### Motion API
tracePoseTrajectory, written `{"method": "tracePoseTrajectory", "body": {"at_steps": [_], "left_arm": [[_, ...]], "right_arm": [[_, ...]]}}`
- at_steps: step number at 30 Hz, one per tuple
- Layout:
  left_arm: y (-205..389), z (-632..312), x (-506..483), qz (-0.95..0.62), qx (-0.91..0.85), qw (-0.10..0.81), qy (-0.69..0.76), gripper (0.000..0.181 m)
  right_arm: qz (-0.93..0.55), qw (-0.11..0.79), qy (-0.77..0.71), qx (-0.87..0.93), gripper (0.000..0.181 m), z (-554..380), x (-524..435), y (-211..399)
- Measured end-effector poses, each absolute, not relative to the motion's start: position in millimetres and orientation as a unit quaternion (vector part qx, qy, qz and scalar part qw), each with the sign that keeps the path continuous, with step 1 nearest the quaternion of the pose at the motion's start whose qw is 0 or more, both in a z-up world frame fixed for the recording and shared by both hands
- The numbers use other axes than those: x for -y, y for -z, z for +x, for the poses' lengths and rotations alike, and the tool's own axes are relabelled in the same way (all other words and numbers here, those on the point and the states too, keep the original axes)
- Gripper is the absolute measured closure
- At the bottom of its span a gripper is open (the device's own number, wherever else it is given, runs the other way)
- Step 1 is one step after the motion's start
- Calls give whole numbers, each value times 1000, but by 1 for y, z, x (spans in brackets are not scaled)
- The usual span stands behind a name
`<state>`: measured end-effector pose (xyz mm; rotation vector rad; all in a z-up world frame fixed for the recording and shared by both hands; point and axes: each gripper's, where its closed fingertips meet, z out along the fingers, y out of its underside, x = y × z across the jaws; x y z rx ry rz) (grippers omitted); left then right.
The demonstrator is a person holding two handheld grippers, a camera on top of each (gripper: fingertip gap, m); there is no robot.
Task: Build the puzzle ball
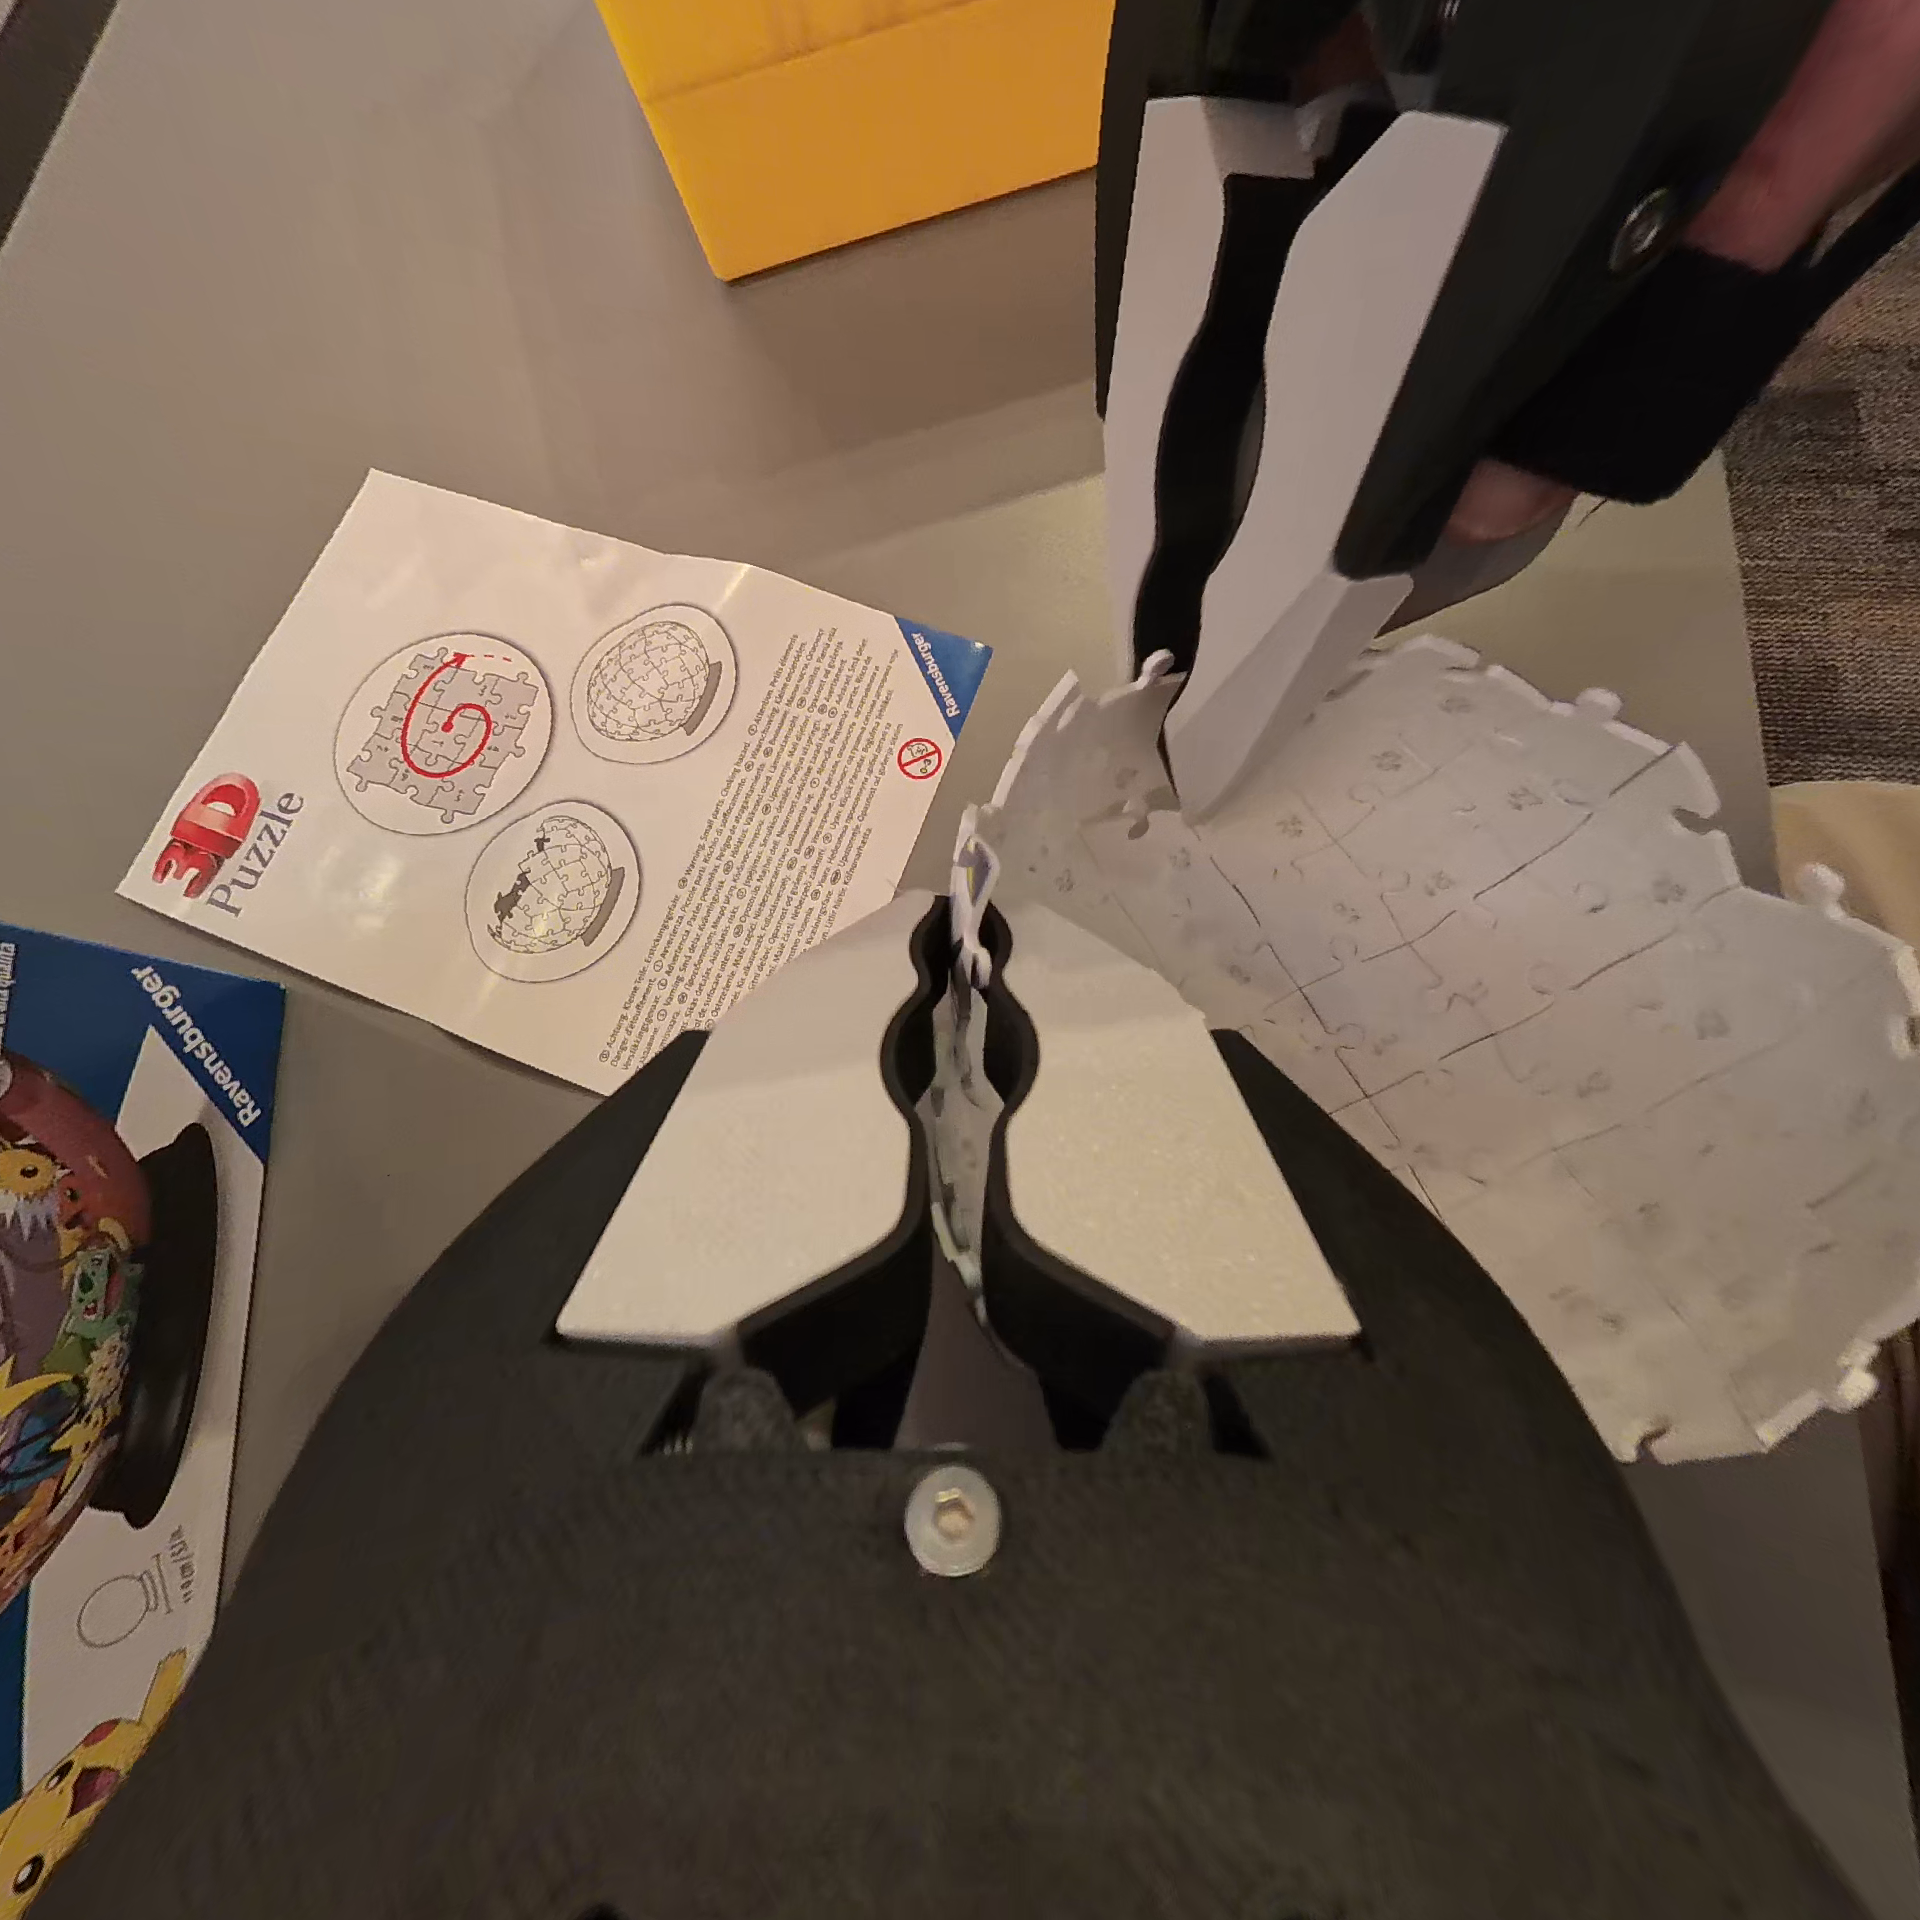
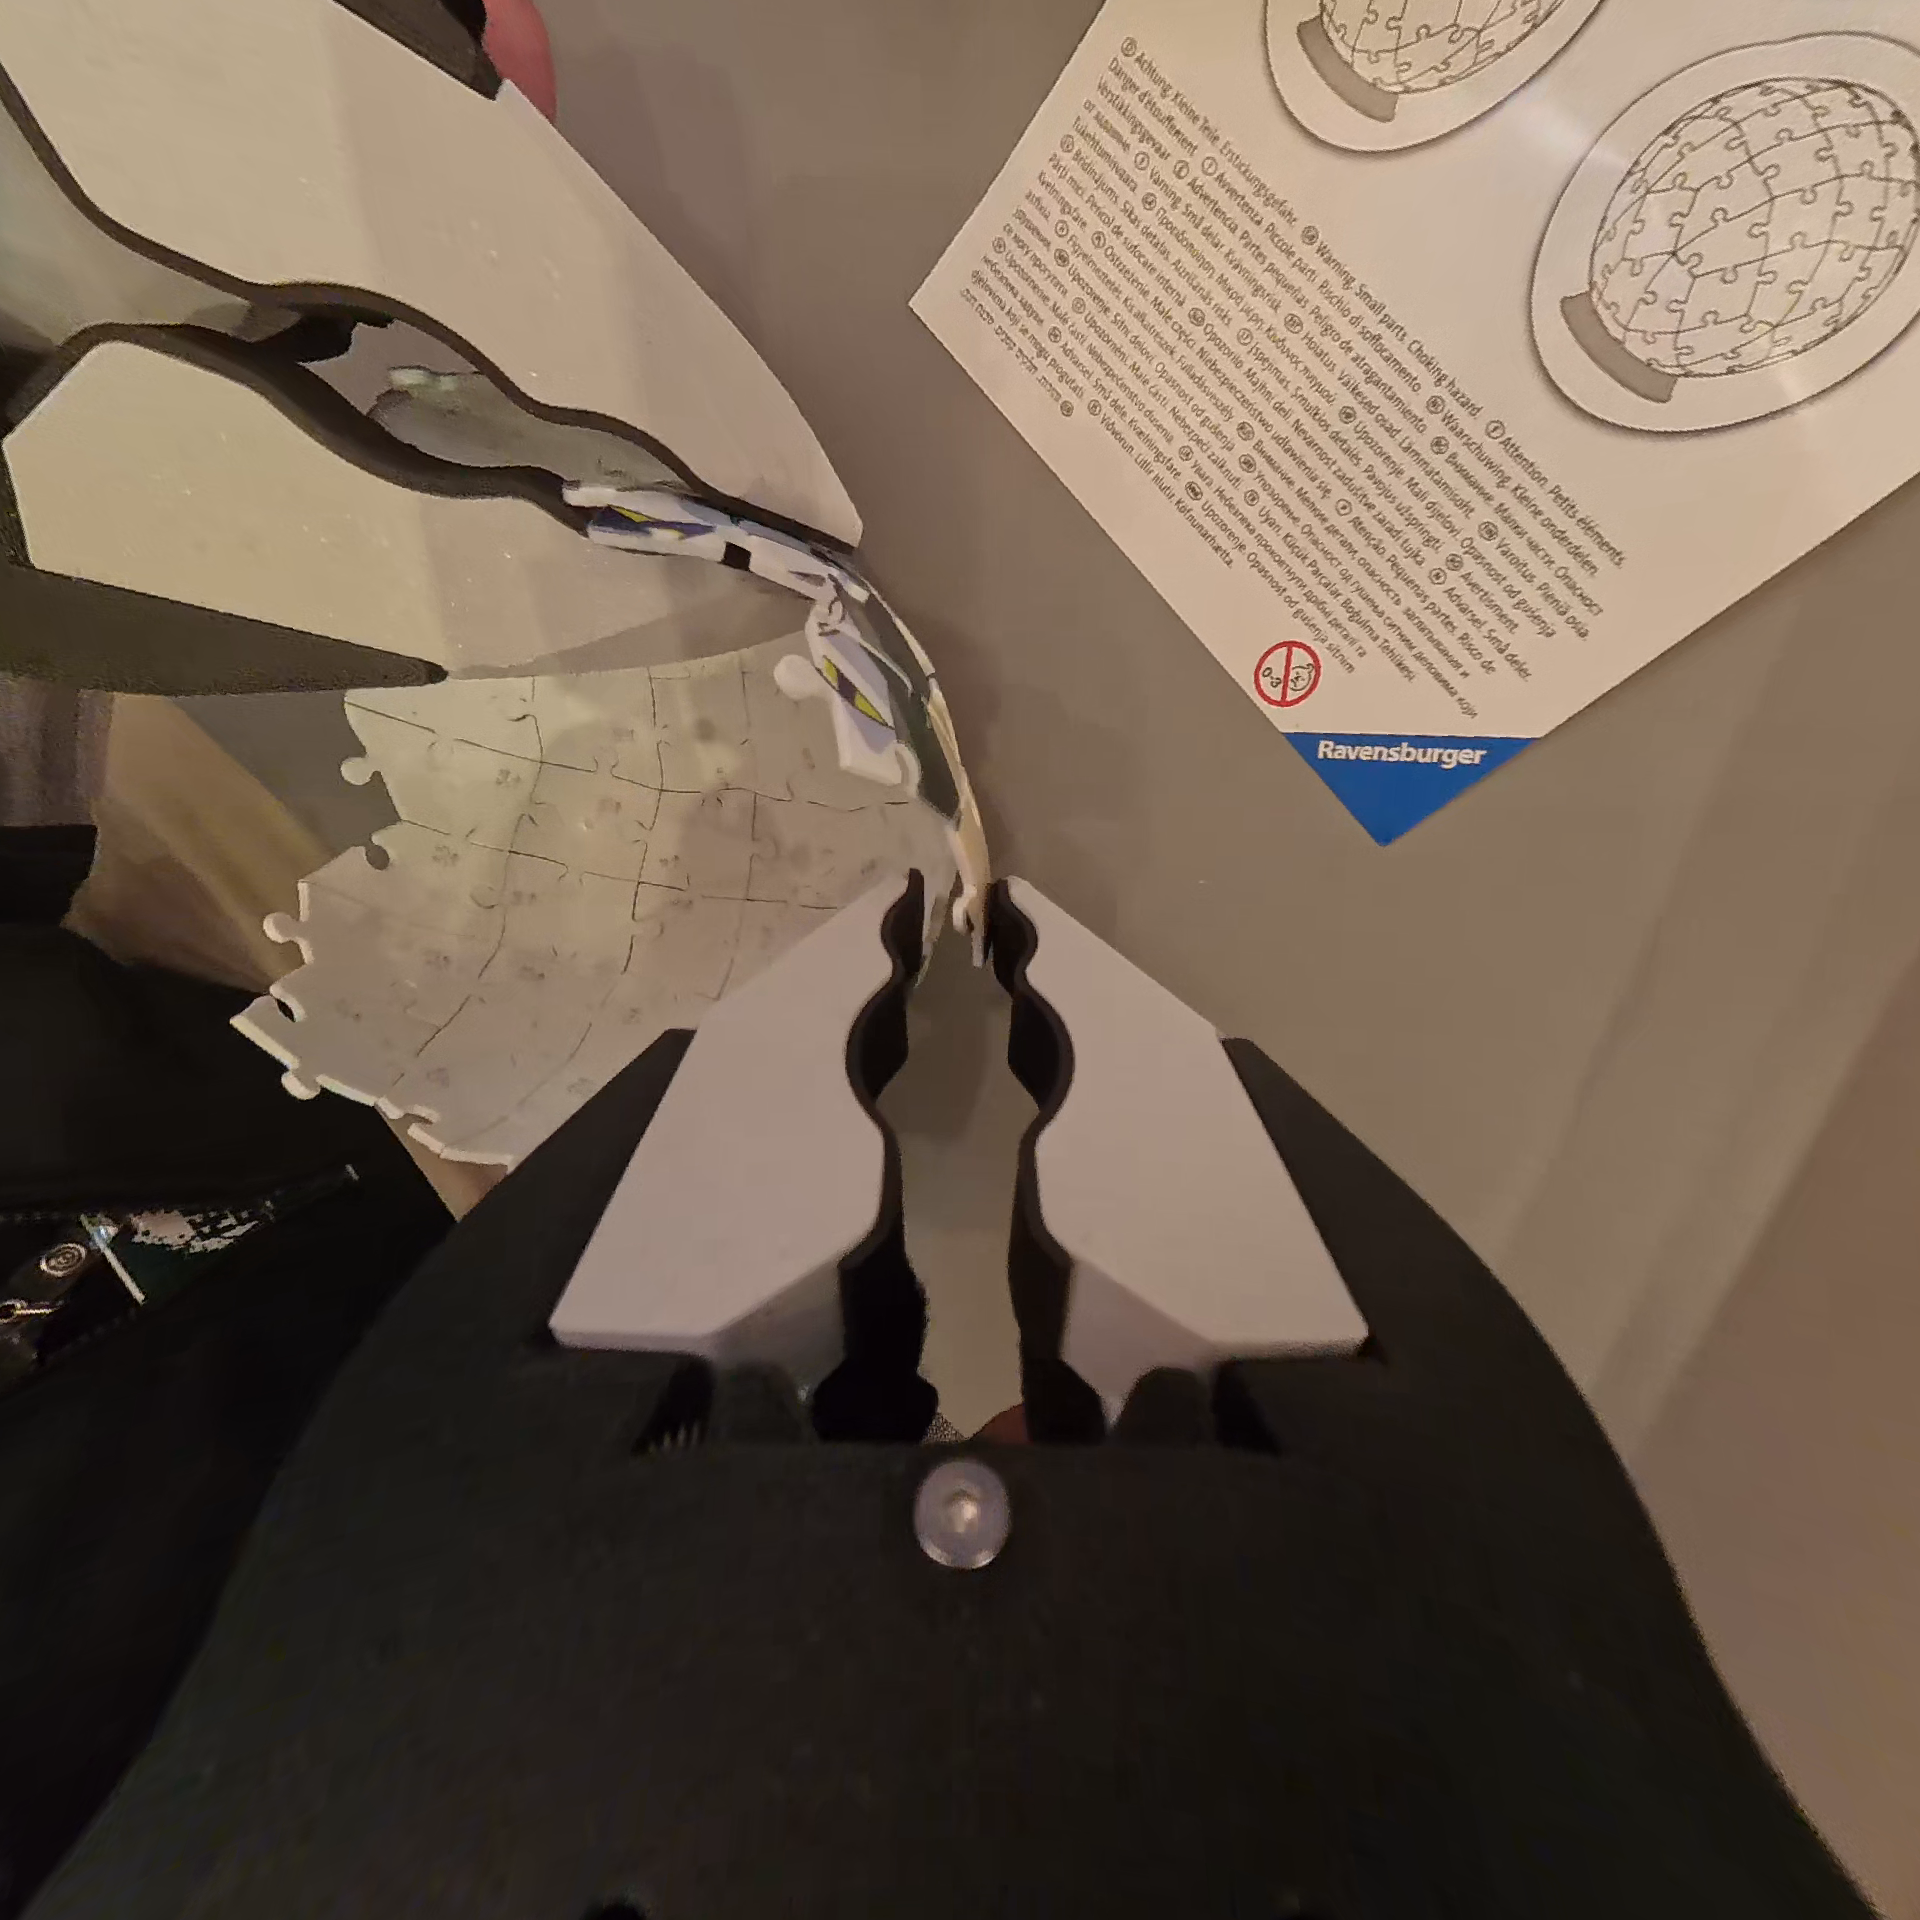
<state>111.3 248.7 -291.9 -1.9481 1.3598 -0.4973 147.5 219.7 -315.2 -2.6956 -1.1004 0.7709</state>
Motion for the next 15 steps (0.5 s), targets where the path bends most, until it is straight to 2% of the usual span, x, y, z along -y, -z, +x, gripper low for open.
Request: {"method": "tracePoseTrajectory", "body": {"at_steps": [15], "left_arm": [[290, 109, -248, -759, -510, 363, 179, 177]], "right_arm": [[-891, 74, -235, 381, 178, 145, -219, 318]]}}
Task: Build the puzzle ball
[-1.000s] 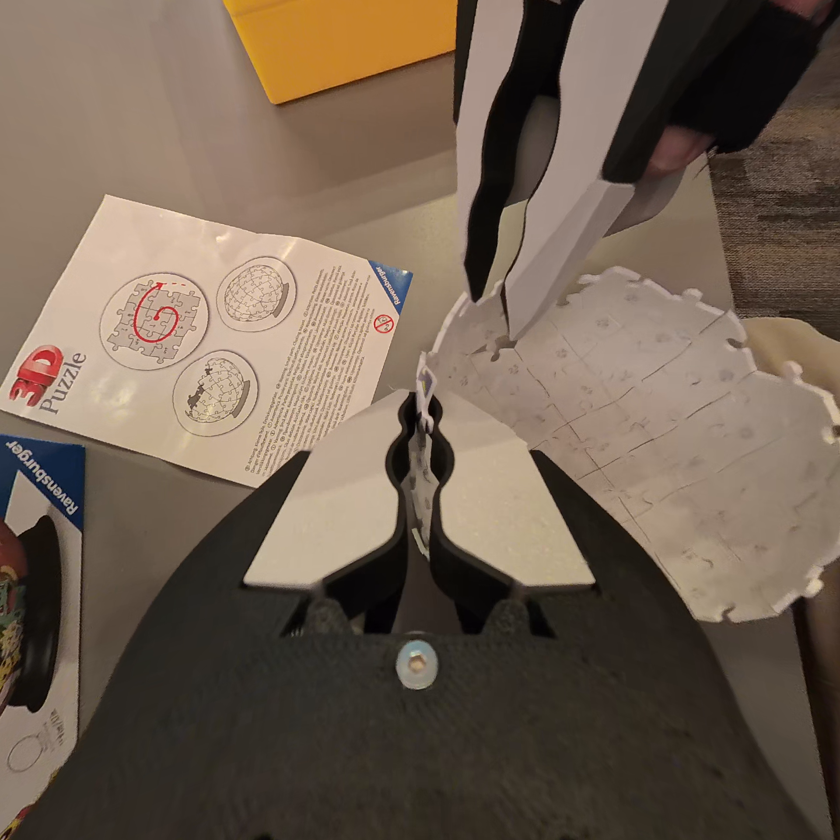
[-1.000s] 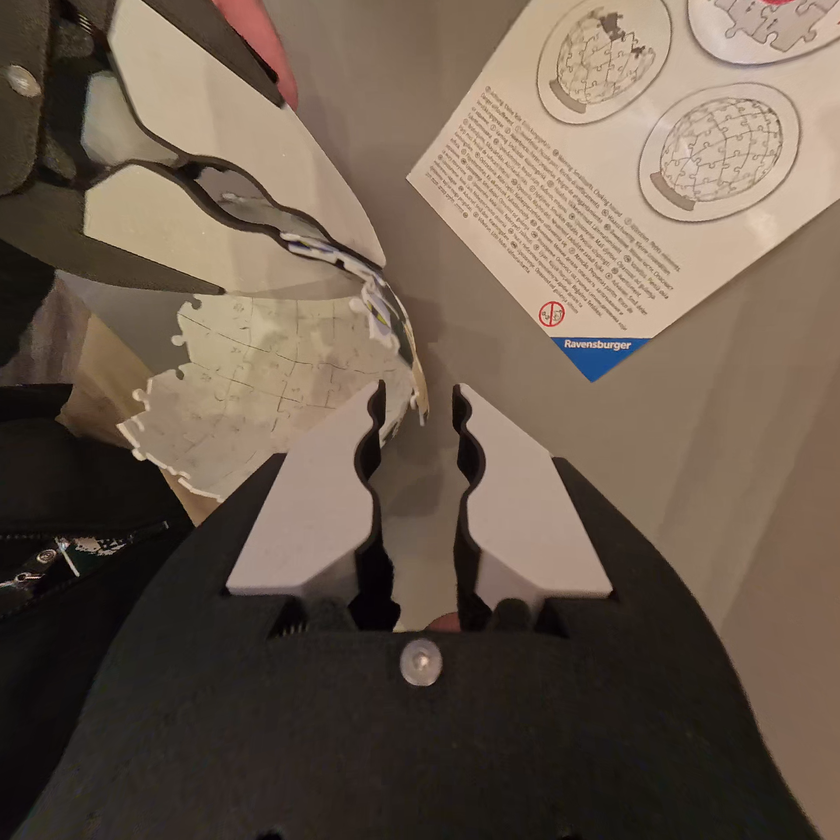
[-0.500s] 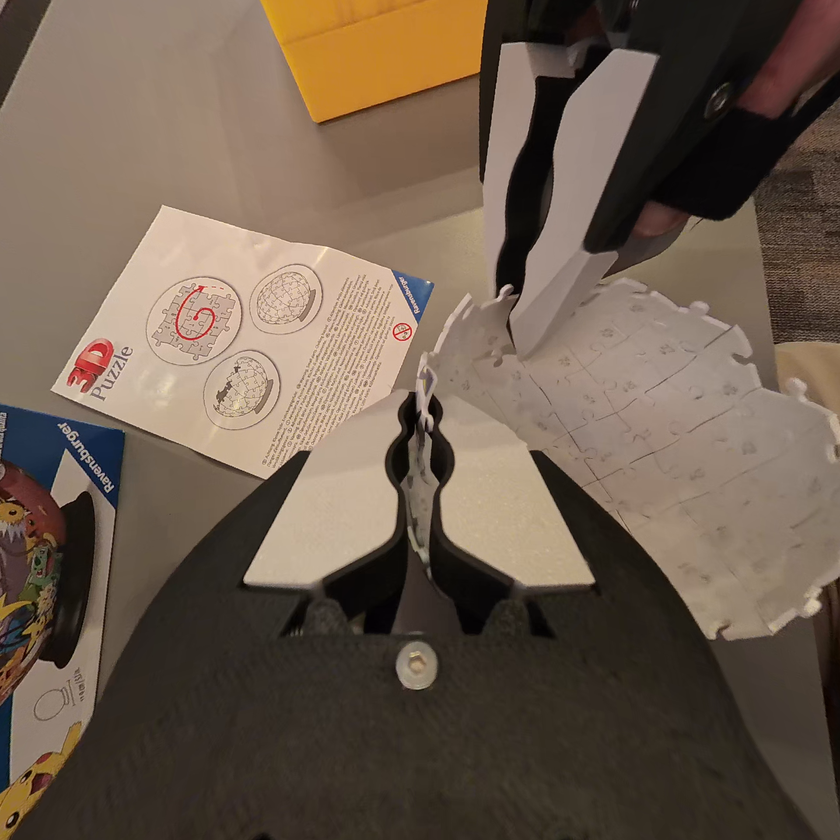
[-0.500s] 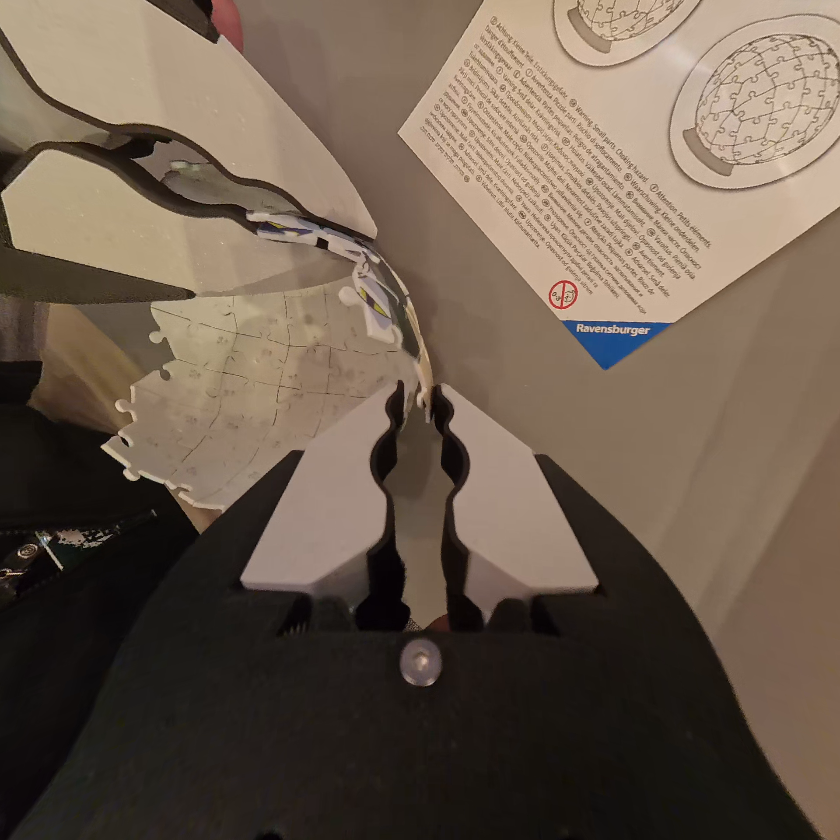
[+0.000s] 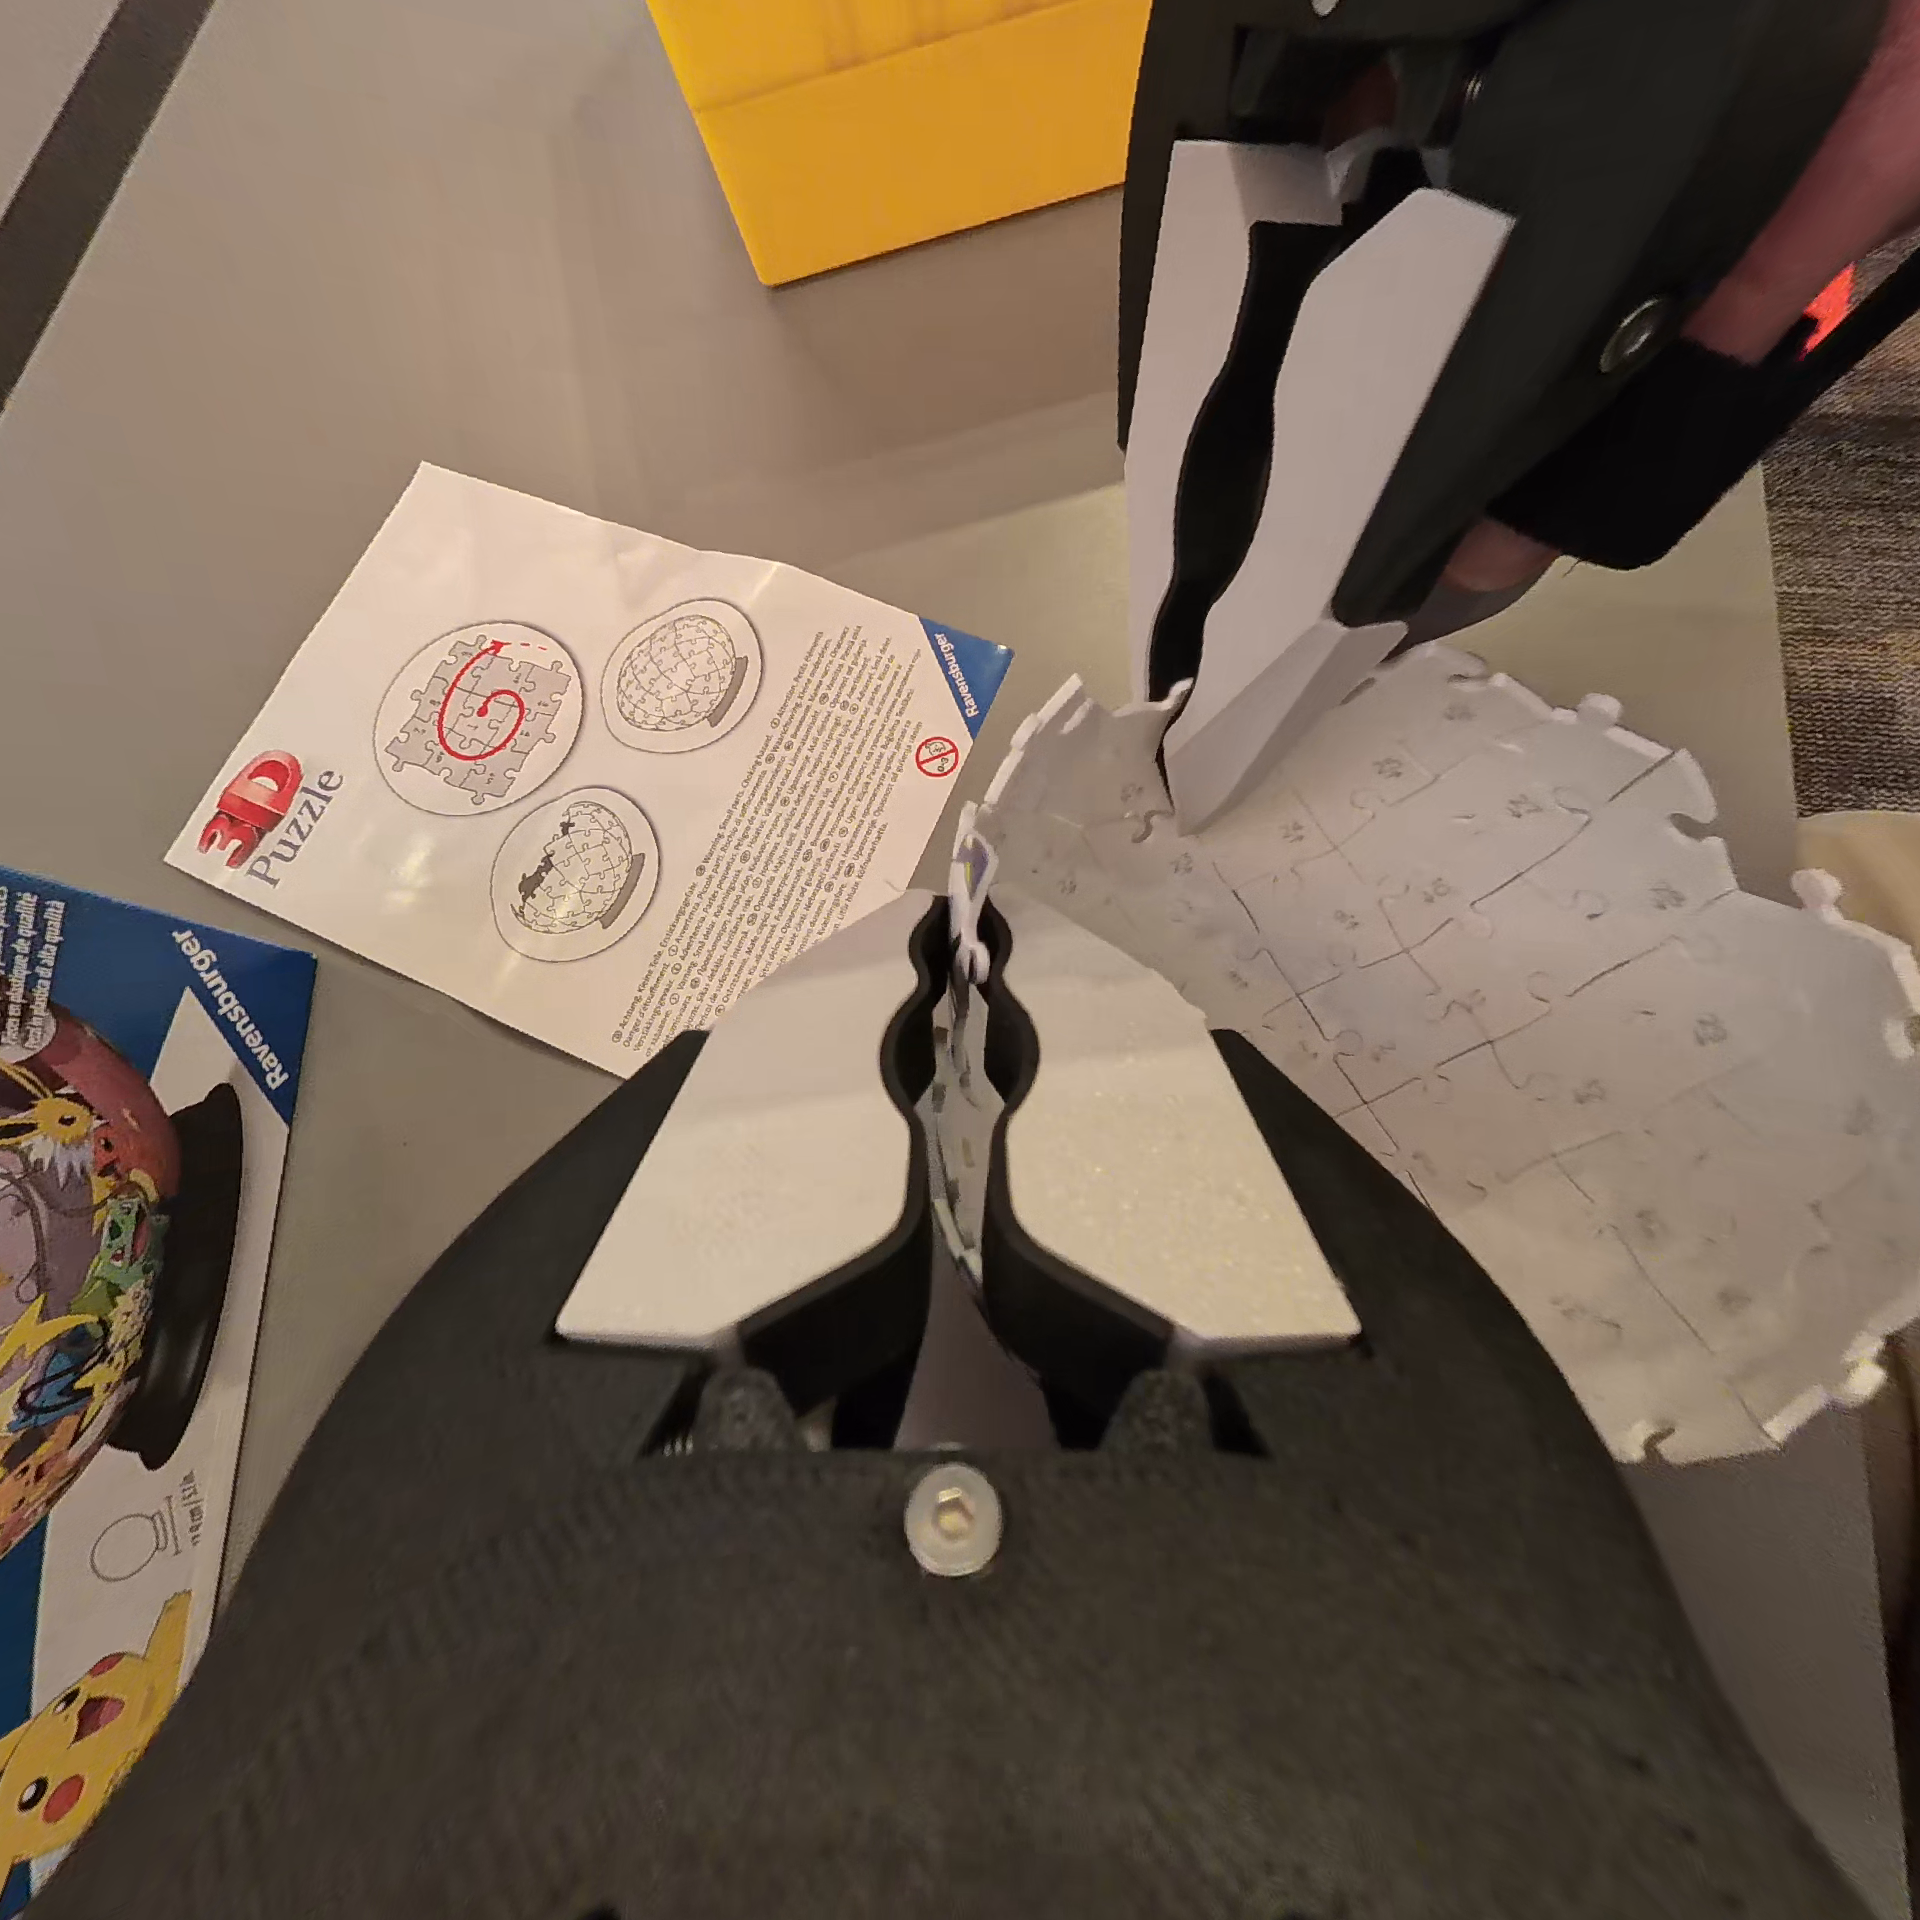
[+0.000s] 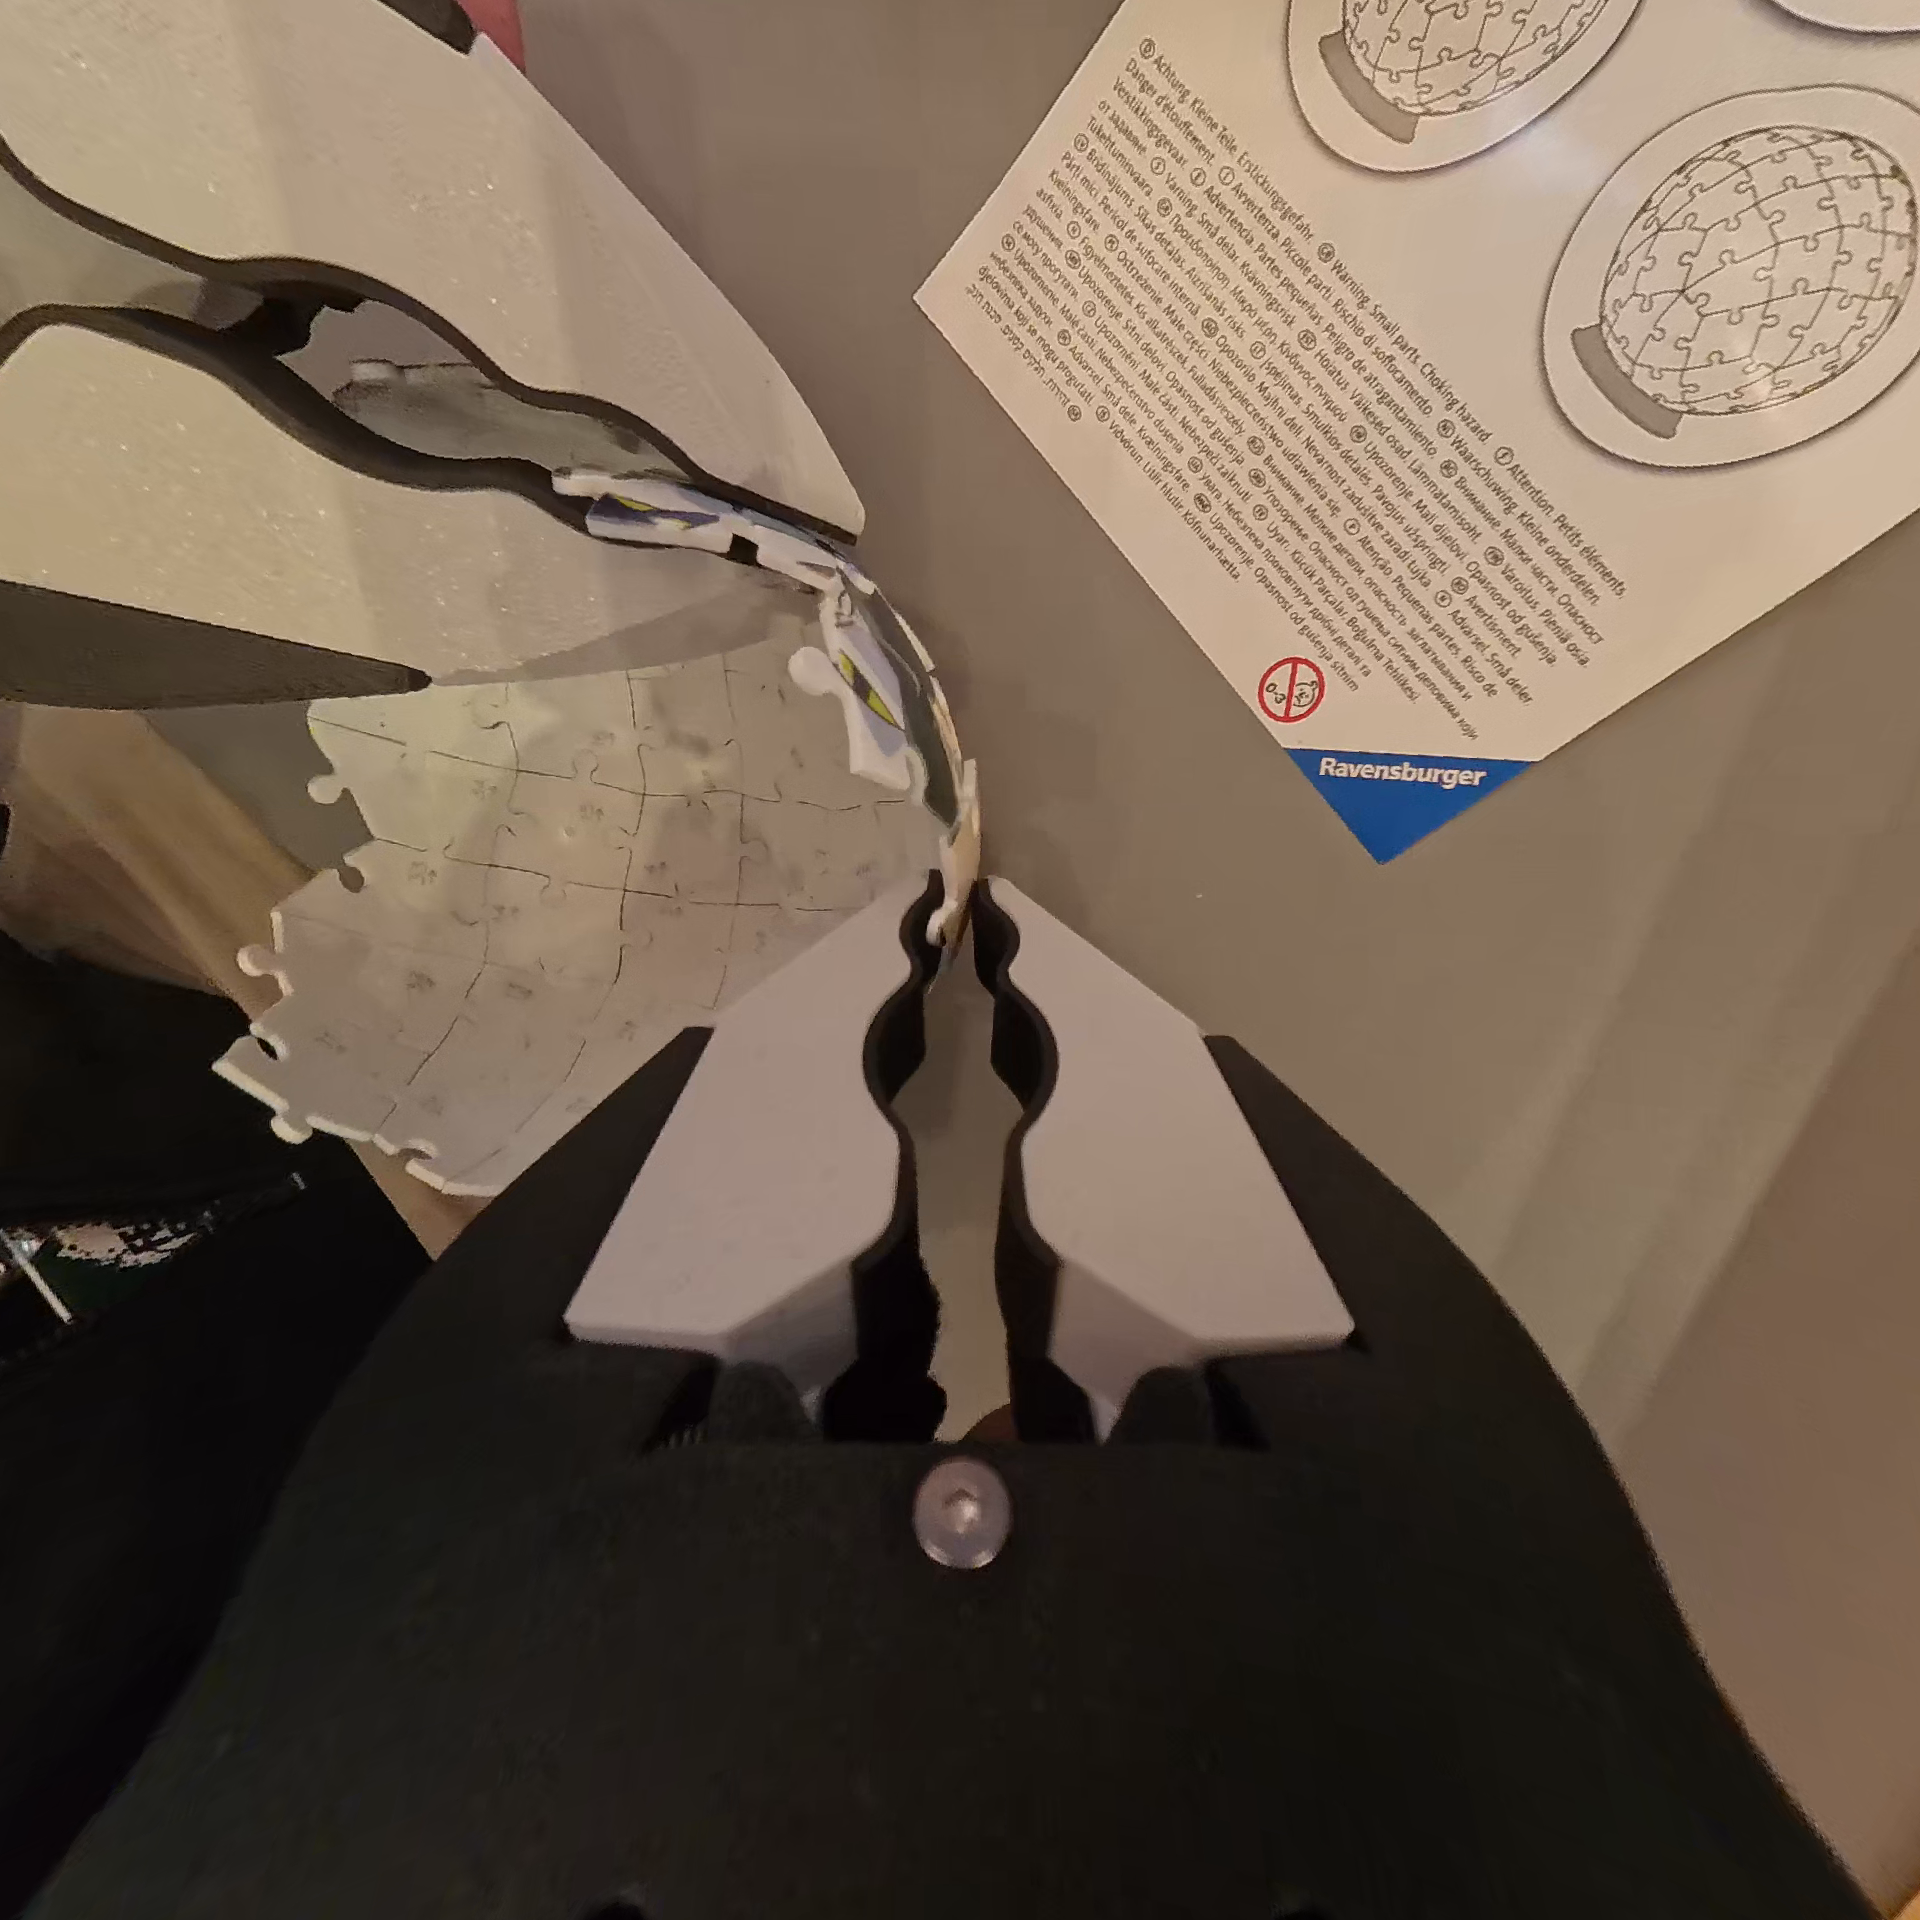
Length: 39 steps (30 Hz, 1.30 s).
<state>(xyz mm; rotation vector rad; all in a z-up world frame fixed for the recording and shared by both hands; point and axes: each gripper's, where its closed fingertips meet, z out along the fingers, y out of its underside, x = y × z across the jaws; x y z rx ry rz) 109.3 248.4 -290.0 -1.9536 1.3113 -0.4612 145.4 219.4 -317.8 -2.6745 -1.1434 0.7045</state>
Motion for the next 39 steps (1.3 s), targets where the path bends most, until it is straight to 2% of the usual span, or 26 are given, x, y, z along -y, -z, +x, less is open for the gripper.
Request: {"method": "tracePoseTrajectory", "body": {"at_steps": [10, 20, 25, 34, 39], "left_arm": [[289, 105, -245, -754, -515, 364, 181, 171], [292, 103, -233, -748, -549, 320, 193, 144], [302, 103, -229, -749, -568, 292, 178, 148], [305, 102, -234, -759, -563, 290, 154, 168], [304, 102, -232, -759, -562, 288, 158, 172]], "right_arm": [[-890, 81, -233, 384, 179, 142, -220, 315], [-883, 87, -223, 403, 179, 136, -222, 311], [-879, 90, -215, 415, 179, 130, -221, 310], [-874, 97, -191, 436, 179, 124, -220, 307], [-870, 104, -177, 449, 179, 123, -219, 306]]}}
